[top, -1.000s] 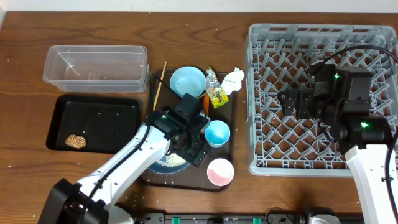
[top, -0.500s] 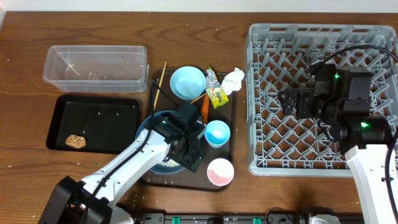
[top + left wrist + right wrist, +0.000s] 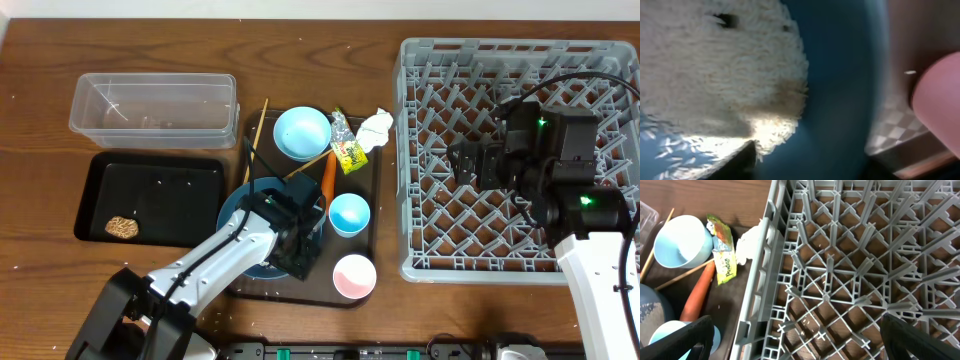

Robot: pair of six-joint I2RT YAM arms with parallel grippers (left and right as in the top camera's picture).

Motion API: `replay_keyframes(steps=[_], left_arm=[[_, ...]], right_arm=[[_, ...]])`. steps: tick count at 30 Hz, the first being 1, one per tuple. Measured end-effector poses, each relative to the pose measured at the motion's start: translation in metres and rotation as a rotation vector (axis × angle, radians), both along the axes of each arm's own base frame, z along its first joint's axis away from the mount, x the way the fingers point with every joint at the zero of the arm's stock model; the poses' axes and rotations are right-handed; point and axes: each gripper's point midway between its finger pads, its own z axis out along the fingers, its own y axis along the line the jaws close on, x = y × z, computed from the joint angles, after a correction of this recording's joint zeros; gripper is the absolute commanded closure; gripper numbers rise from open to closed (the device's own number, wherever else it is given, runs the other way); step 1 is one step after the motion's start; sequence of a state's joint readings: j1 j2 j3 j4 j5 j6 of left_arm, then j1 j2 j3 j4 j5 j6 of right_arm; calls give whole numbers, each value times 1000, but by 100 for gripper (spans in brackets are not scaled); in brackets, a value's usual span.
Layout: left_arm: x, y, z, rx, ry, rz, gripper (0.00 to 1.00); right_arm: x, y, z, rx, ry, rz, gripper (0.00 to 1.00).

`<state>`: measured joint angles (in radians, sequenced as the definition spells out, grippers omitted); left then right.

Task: Sort waste into correct bins and load items into the dishwasher rack
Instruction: 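Lift and tilt the blue plate upward with the left gripper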

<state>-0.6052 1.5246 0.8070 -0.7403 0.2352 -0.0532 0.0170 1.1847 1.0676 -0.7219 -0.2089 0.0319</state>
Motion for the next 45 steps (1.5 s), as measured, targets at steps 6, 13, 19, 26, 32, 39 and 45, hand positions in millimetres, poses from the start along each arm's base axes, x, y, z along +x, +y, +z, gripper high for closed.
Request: replay_keyframes(steps=[6,13,19,26,32,39,45], left_arm=[[1,1,0,7,-7,-4,60],[5,6,-6,49,-19,-3,60],[6,7,-15,69,-10,-5,64],[7,10,-16,85,-14,-1,75],[17,10,-9,105,-54,5,94],[20,15,-8,132,-71,5,94],[22,15,-1,145,-68,5,94]], right_arm=[[0,0,0,0,0,0,1],[0,0,0,0,0,0,1],[0,0,0,0,0,0,1],[0,-1,0,-6,0,-5,1],[0,-2,0,-9,-1,-8,1],[0,-3,0,-12,-1,-11,1],[1,-3,0,-14,-1,-12,1]])
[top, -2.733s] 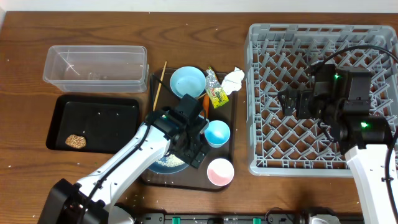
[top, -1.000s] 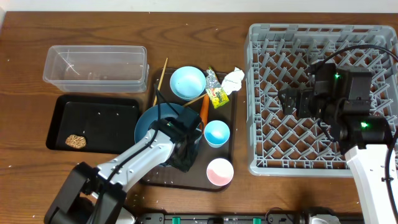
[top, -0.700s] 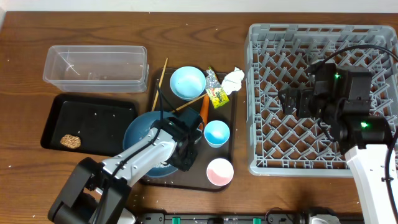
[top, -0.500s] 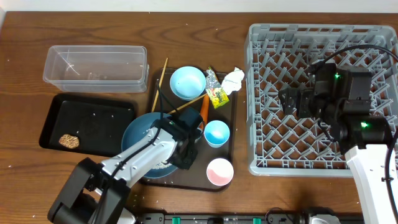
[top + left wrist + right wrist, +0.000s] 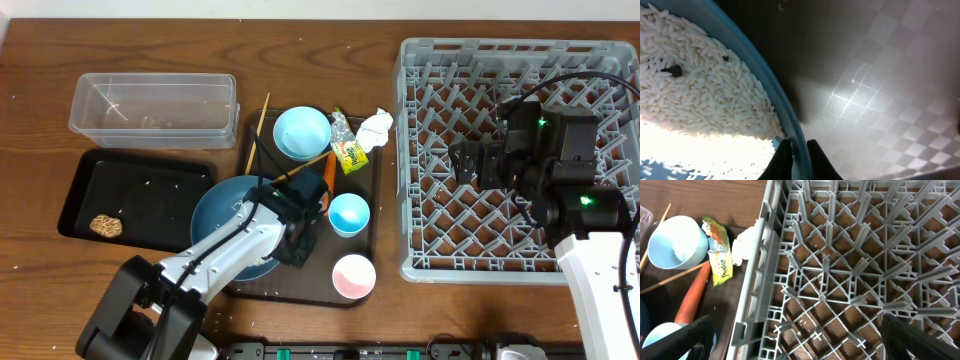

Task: Sort waste into correct bins and load items into the dishwasher rack
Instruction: 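Lift and tilt the blue plate upward with the left gripper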

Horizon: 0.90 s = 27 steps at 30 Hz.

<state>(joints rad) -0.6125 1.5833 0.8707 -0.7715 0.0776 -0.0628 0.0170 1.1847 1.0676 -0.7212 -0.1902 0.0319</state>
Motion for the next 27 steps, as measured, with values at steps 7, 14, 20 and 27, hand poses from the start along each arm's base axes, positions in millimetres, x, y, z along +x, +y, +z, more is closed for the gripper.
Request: replay_keyframes(steps=[7,14,20,27], left_arm=[[8,-5,22,1,3,5,94],[20,-21,48,-55,-11,18,94],[33,-35,65,-107,-41,39,94],[49,-33,76,-143,-61,125,94]], right_arm=[[1,0,1,0,-5,0,1],[1,0,1,-1,-7,0,1],[1,0,1,0,-6,-1,1],[1,0,1,0,-6,-1,1]])
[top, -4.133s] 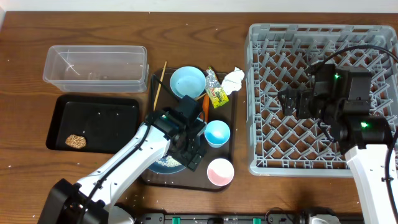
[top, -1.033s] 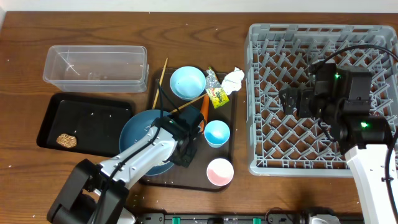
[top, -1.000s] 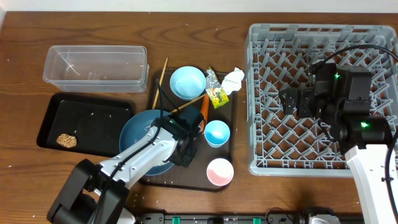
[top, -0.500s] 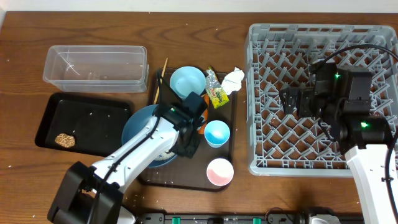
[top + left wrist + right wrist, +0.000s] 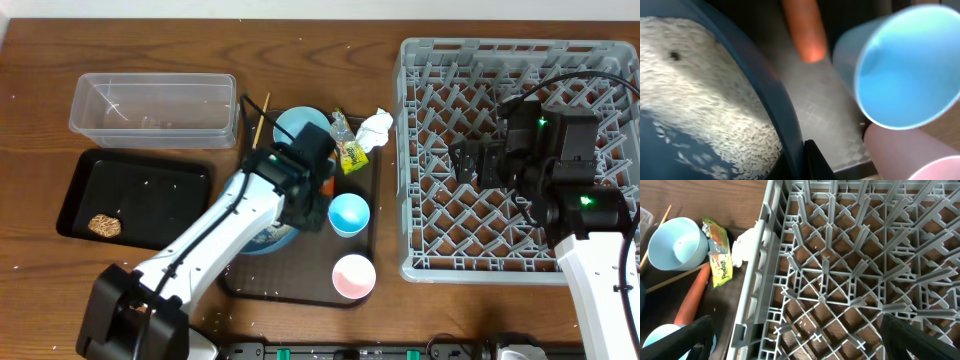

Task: Sort waste into correct bins and load items into the dishwasher rack
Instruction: 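Lift and tilt the blue plate upward with the left gripper, then carry the plate left over the black tray and tip the rice out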

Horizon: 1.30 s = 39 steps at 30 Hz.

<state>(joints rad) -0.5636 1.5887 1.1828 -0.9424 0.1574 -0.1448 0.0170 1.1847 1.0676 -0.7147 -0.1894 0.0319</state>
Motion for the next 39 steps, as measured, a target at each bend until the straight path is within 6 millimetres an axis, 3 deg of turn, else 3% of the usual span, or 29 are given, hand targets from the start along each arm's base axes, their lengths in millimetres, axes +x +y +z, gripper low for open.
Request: replay_keyframes(steps=[8,23,27,39], left_arm=[[14,18,1,-4,-3,104,94],[42,10,36,-73,-108,134,94],[53,31,48,-94,-139,222,94],[100,120,81,-249,-254,532,93]], right_arm=[[0,0,0,0,0,0,1],[0,0,0,0,0,1,1],[0,0,0,0,0,1,1],[0,0,0,0,0,0,1]])
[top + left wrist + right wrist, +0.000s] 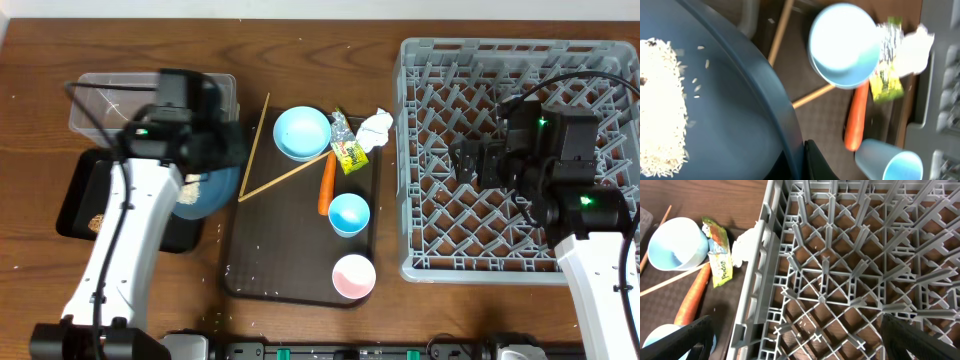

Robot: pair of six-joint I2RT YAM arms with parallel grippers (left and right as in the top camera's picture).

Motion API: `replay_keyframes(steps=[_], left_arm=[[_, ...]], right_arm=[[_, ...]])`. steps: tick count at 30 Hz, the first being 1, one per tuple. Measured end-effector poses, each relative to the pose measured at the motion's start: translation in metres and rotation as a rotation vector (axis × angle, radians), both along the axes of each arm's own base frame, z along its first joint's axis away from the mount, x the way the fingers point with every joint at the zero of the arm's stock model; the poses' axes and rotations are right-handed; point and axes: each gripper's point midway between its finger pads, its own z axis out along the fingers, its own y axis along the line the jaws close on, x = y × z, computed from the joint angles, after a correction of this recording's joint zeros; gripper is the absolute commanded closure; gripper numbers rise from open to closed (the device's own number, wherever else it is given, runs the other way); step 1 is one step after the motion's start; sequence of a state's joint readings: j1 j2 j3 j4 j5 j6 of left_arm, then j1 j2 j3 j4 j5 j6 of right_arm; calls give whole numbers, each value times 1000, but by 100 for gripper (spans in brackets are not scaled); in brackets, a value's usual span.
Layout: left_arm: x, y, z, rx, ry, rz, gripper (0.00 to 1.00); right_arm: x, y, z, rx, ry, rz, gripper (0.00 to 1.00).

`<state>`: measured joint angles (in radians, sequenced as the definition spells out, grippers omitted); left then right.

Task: Sort waste into correct bins and load items into the dishwasher rack
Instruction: 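Carry the plate left over the black tray and tip the rice out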

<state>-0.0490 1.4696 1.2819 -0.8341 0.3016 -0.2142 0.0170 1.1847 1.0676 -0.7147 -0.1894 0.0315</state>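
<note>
A dark blue plate [205, 187] with white rice [662, 125] on it hangs over the right edge of the black tray [90, 195], just below the clear bin [150, 100]. My left gripper [228, 150] is shut on the plate's rim [767, 95]. The brown serving tray [290, 260] holds a light blue bowl [302, 132], a carrot [326, 183], a blue cup [350, 213], a pink cup [353, 275], a snack wrapper [347, 143] and chopsticks [285, 175]. My right gripper [470, 160] is open above the grey dishwasher rack [510, 240].
A crumpled white napkin [375, 126] lies against the rack's left wall. A brown food scrap [95, 221] sits in the black tray. Rice grains are scattered on the wood near the tray. The rack's upright tines [825, 270] stand under my right gripper.
My left gripper has carried the blue plate from over the serving tray's left side to over the black tray's right edge. The chopsticks are now uncovered. The right arm is unchanged.
My left gripper was down at the plate on the serving tray's front left. Then it was shut on the rim, the plate shifted left. Then the plate was held up beside the bowl, and now over the black tray. The right gripper stayed open over the rack.
</note>
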Motion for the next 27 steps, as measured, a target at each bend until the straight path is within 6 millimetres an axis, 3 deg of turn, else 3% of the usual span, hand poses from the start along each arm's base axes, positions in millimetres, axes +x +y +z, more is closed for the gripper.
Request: replay_keyframes(steps=[10,27], left_arm=[[16,58,12,-105,-59,158,94],[14,118,34,-314,-150,286,94]], right_arm=[[0,0,0,0,0,0,1],[0,-1,0,-2,0,-2,1]])
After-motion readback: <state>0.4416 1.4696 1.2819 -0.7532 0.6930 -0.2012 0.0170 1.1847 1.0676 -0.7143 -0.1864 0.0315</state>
